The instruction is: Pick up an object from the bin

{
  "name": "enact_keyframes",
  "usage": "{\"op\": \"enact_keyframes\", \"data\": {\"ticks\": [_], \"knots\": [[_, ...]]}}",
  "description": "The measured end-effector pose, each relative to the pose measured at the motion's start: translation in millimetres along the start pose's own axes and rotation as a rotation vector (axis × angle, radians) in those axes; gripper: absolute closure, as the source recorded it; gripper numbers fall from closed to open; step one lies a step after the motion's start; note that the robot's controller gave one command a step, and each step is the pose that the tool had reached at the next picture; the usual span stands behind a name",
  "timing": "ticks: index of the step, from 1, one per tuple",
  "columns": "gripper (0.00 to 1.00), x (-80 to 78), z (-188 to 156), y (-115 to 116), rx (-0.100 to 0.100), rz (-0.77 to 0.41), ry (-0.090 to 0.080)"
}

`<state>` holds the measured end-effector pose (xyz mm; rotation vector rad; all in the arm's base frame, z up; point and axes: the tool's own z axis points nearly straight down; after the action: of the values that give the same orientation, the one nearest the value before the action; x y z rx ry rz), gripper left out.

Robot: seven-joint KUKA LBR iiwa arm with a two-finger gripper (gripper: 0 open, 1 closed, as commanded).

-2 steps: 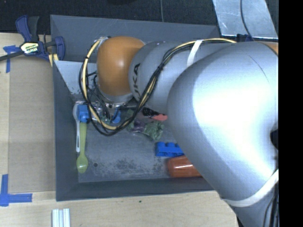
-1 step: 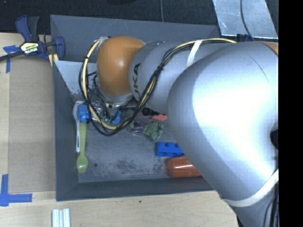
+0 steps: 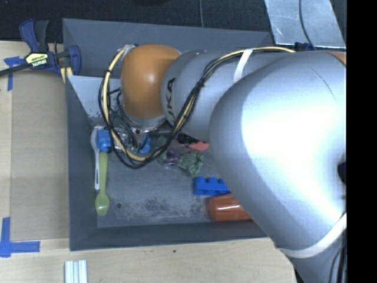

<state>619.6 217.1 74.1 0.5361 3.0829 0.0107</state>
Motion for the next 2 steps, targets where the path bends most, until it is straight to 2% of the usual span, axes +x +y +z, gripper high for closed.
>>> {"op": "enact_keyframes", "data": {"ticks": [1,2], "knots": [[1.00,-0.6,-2,0,-0.001,0.000,-0.002],[1.00,0.8,-13,-1,0.003,0.001,0.004]]}}
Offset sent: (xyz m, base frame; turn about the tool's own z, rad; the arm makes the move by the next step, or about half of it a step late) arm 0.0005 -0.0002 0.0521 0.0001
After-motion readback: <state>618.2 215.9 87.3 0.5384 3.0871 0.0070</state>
